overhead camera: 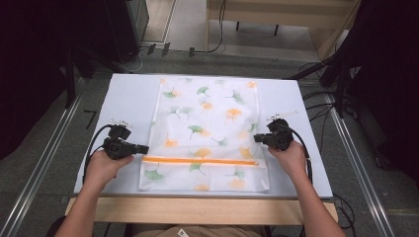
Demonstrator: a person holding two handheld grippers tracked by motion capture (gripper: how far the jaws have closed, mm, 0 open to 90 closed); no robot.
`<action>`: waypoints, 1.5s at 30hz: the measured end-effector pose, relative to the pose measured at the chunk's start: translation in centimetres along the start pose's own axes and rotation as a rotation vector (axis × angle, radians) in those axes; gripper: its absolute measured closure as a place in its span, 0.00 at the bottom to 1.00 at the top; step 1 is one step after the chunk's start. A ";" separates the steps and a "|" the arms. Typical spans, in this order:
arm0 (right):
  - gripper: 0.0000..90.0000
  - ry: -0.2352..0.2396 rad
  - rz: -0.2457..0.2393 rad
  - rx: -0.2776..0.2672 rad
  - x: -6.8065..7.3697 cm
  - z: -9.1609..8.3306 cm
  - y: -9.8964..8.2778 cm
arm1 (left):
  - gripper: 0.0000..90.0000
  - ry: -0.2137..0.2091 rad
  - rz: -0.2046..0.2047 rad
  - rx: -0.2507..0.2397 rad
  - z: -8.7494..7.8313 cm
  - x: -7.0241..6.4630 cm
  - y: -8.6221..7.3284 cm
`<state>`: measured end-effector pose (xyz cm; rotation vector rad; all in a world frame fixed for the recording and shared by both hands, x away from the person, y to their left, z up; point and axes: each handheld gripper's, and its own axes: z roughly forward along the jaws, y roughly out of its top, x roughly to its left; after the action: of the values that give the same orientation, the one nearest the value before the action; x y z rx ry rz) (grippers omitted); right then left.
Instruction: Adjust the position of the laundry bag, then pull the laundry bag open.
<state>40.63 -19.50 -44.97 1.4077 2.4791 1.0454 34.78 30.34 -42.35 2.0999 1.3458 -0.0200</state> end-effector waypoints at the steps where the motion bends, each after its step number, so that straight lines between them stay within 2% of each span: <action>1: 0.99 0.005 -0.006 0.003 0.1 0.1 0.1 | 1.00 0.002 -0.002 -0.001 -0.2 0.2 -0.1; 4: 0.99 0.013 -0.019 0.006 0.6 0.5 0.4 | 1.00 0.013 -0.019 -0.007 -0.6 0.6 -0.5; 9: 0.99 0.020 -0.036 0.005 1.2 1.0 0.9 | 1.00 0.051 -0.017 -0.003 -1.2 1.1 -0.9; 13: 0.98 0.044 -0.050 0.006 1.7 1.3 1.2 | 1.00 0.061 -0.044 -0.011 -1.7 1.7 -1.3; 17: 0.98 0.036 -0.065 0.004 1.9 1.5 1.3 | 1.00 0.066 -0.046 -0.003 -1.6 1.9 -1.4; 18: 0.95 0.026 -0.063 0.011 1.9 1.5 1.3 | 0.94 0.071 -0.047 -0.001 -1.6 1.9 -1.4; 19: 0.95 0.026 -0.063 0.011 1.9 1.5 1.3 | 0.94 0.079 -0.045 0.004 -1.5 1.8 -1.4; 20: 0.92 0.022 -0.060 0.008 1.8 1.3 1.3 | 0.84 0.086 -0.029 0.000 -1.6 1.6 -1.5; 21: 0.92 0.022 -0.060 0.008 1.8 1.3 1.3 | 0.78 0.086 -0.029 0.000 -1.6 1.6 -1.5; 22: 0.86 0.014 -0.063 -0.007 1.7 1.0 1.2 | 0.74 0.088 -0.018 -0.016 -1.8 1.4 -1.5; 26: 0.78 0.031 -0.035 -0.021 1.7 0.3 1.0 | 0.64 0.064 -0.024 -0.040 -2.2 1.1 -1.2; 29: 0.75 0.028 -0.071 -0.021 2.2 -0.3 0.8 | 0.54 0.038 -0.023 -0.046 -2.5 0.5 -0.9; 32: 0.69 0.038 -0.059 -0.030 2.5 -0.7 0.5 | 0.52 0.039 0.004 -0.046 -2.3 -0.2 -0.7; 36: 0.62 0.040 -0.074 -0.046 3.0 -1.2 0.2 | 0.49 0.038 0.025 -0.043 -2.0 -0.7 -0.5; 38: 0.60 0.040 -0.075 -0.047 3.2 -1.3 0.1 | 0.49 0.024 0.039 -0.048 -2.0 -1.1 -0.3; 42: 0.57 0.039 -0.087 -0.056 3.5 -1.6 -0.1 | 0.47 0.006 0.061 -0.064 -1.9 -1.7 0.0; 45: 0.58 0.041 -0.083 -0.057 3.5 -1.7 -0.3 | 0.47 0.005 0.076 -0.058 -1.8 -2.0 0.2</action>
<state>37.77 -17.68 -43.03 1.2691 2.4917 1.1294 33.43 29.56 -40.15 2.1022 1.2537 0.0548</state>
